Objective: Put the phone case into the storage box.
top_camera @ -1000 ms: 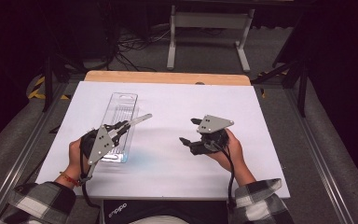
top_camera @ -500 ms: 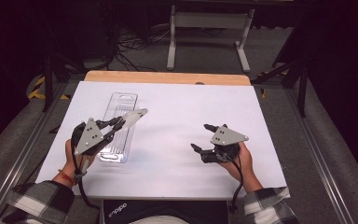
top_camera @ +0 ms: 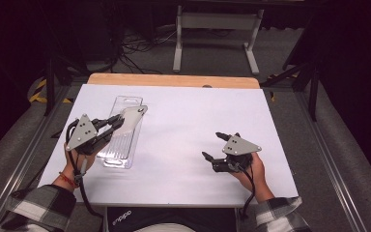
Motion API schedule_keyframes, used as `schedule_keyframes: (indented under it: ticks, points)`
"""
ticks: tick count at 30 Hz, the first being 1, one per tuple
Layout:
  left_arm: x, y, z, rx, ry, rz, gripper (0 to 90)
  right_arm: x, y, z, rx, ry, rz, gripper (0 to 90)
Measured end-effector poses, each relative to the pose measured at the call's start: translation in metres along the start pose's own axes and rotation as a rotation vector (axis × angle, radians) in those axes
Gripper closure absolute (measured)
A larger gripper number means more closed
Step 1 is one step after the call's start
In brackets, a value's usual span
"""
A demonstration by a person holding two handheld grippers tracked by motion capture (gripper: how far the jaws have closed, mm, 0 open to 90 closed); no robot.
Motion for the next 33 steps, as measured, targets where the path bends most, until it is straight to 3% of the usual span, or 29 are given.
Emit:
schedule_keyframes:
  ticks: [12, 24, 33]
  points:
    - [0.006, 0.021, 0.009, 0.02, -0.018, -0.071, 81.6, 0.004, 0.004, 0.004, -0.015, 0.006, -0.004, 21.7]
    - [0.014, 0.046, 0.025, 0.019, -0.032, -0.115, 81.6, 0.003, 0.008, 0.003, -0.039, -0.05, 0.003, 20.3]
    - [0.024, 0.061, 0.036, 0.022, -0.043, -0.167, 81.6, 0.004, 0.01, 0.006, -0.041, -0.041, 0.002, 20.2]
Point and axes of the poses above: each handheld gripper's, and its own axes: z roughly forward along the jaws, x roughly out of its underside, y roughly to its left, the point moved 4 cm from there along z, roughly forward along the jaws, and after that the axes turned 5 degrees about z, right-handed, at the moved point
